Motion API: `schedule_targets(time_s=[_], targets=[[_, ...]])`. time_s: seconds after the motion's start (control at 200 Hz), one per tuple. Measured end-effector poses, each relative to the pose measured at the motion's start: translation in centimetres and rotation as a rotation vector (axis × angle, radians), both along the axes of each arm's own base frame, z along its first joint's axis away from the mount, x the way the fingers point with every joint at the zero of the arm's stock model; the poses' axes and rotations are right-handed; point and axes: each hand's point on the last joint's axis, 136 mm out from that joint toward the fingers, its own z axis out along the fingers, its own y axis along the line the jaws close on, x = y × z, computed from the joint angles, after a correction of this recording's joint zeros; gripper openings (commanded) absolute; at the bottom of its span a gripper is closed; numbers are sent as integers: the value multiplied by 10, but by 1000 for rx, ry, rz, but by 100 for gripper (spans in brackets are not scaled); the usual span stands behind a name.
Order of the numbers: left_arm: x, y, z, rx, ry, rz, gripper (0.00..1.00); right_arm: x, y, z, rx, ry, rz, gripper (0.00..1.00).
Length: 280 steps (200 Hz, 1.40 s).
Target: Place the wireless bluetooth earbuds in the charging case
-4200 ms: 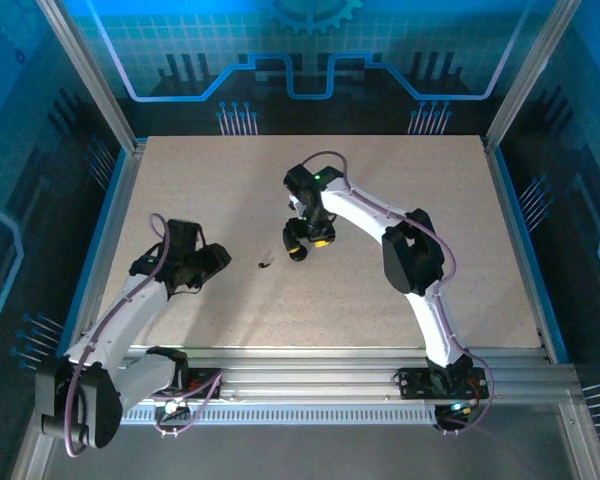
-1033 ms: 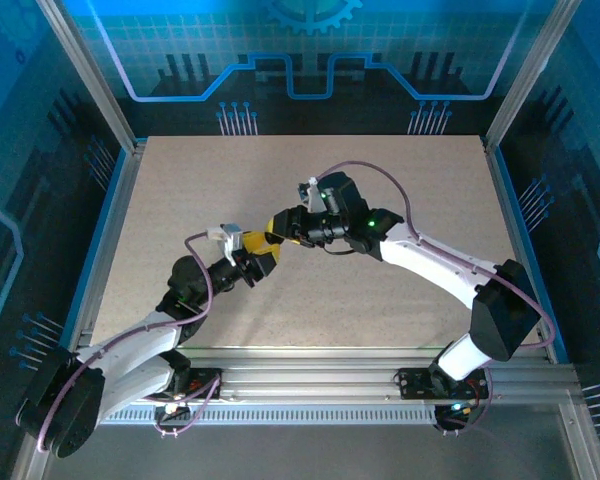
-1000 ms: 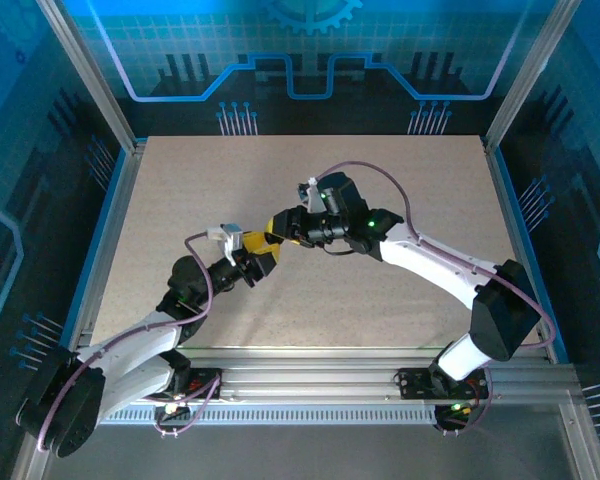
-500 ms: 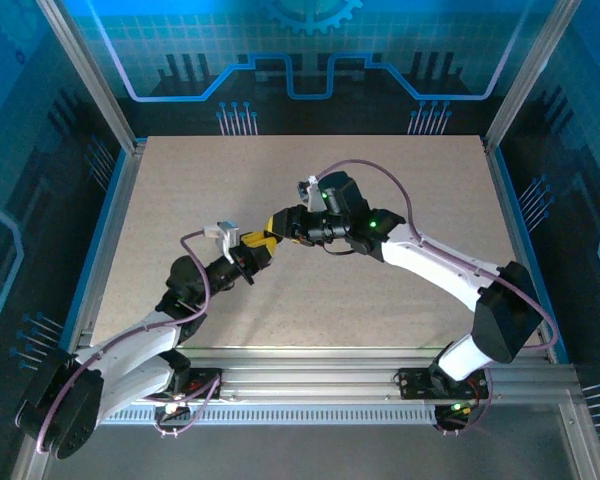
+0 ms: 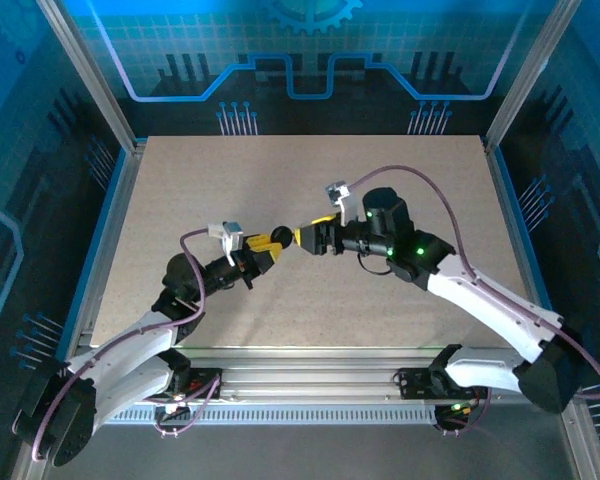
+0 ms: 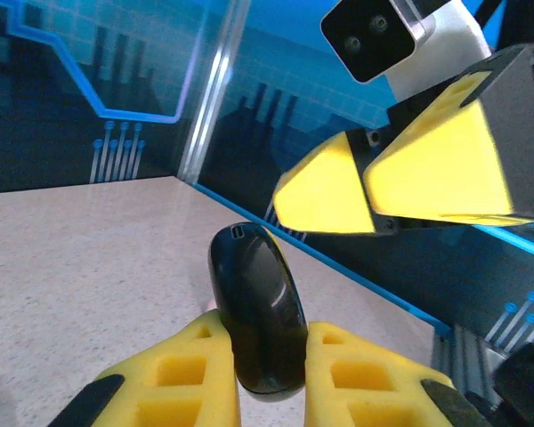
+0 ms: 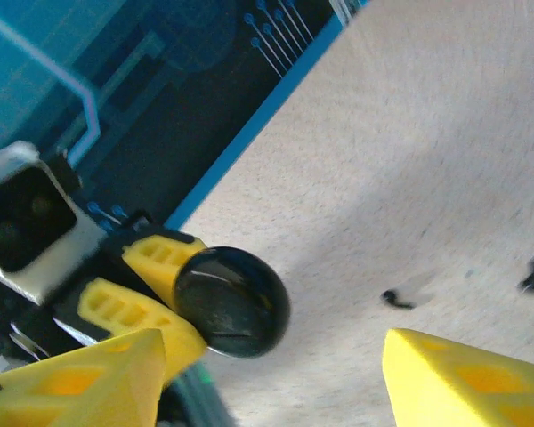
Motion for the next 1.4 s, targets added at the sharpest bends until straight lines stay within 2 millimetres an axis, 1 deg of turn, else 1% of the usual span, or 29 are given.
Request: schedule_targets(time_s=[0.085,0.14,0.22,0.32,0.395,0.47,0.76,1.126,1.301,1.401], targets=[[-5,-4,7,-2,-17,-40,12,-7,-9,7,-36,-131,67,59],[-8,-7,12,-3,-27,-64,12,-10,-15,13,-61,-222,113,56],[-12,-10,18,-4,-42,-100,12,-15,-24,20,-97,-335,175,56],[-18,-14,26,-5,-63,-144,12,-25,-28,17,-161,-437,267,56],[-22,-17,31,-5,-75,-172,12,-34,-27,13,-204,-484,352,56],[-25,-18,32,-2,-80,-195,12,-40,-24,13,-228,-518,426,56],[-33,-22,33,5,-87,-248,12,-53,-10,26,-214,-576,623,54],[-39,-25,34,11,-93,-292,12,-53,8,30,-187,-538,771,50],[-43,-26,37,12,-102,-313,12,-56,14,29,-171,-514,832,44],[-45,-28,37,14,-101,-329,12,-56,17,27,-168,-495,857,35]])
